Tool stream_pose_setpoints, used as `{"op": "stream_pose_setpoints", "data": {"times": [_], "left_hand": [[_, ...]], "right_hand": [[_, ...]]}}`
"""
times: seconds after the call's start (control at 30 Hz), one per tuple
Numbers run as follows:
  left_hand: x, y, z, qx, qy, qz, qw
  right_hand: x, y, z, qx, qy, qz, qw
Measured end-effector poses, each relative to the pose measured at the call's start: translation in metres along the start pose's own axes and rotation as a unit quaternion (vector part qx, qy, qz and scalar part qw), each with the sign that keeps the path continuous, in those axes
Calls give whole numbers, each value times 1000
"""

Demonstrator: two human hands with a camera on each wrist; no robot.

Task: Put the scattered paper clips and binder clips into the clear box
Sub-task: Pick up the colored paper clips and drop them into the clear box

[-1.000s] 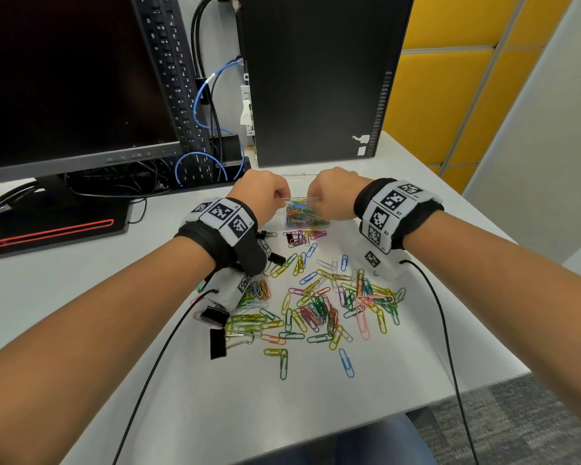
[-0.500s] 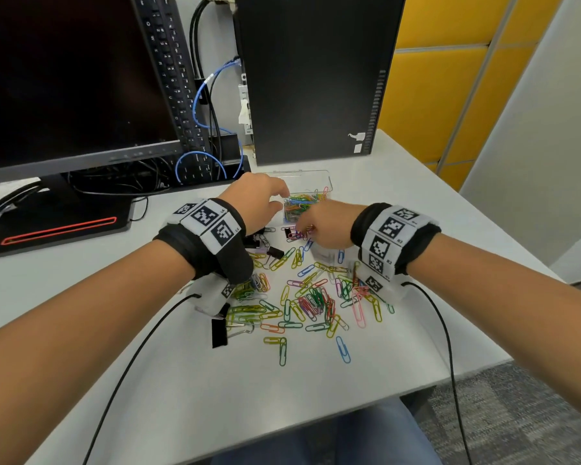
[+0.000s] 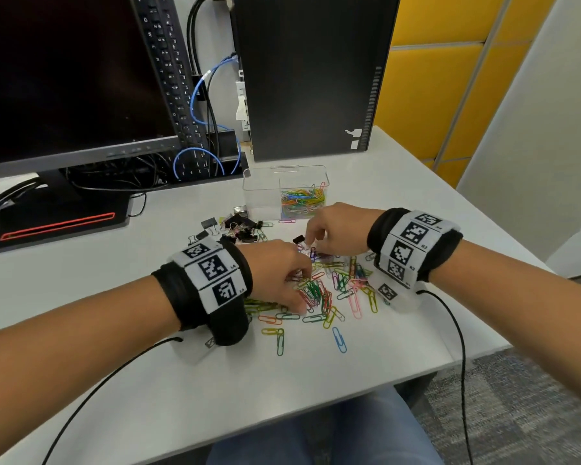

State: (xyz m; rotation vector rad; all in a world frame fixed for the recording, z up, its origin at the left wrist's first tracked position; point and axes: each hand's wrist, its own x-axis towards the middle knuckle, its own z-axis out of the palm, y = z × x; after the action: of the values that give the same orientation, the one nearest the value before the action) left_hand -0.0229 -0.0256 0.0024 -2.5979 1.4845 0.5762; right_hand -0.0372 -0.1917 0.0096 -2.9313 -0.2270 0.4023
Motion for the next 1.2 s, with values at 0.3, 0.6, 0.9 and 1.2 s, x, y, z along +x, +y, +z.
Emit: {"op": "stream_pose_setpoints", "data": {"times": [0.3, 0.6, 0.9, 1.2], "left_hand": [[2, 4, 1, -7, 48, 14, 999], [3, -10, -10, -72, 88, 9, 993], [27, -39, -53, -243, 398, -76, 881], [76, -51, -59, -307, 512, -140, 790]], "right_hand": [[-2, -1, 6, -16, -11, 47, 999], [-4, -2, 7, 5, -14, 52, 999], [-4, -3, 7, 32, -9, 35, 999], [-4, 5, 5, 72, -4, 26, 997]]}}
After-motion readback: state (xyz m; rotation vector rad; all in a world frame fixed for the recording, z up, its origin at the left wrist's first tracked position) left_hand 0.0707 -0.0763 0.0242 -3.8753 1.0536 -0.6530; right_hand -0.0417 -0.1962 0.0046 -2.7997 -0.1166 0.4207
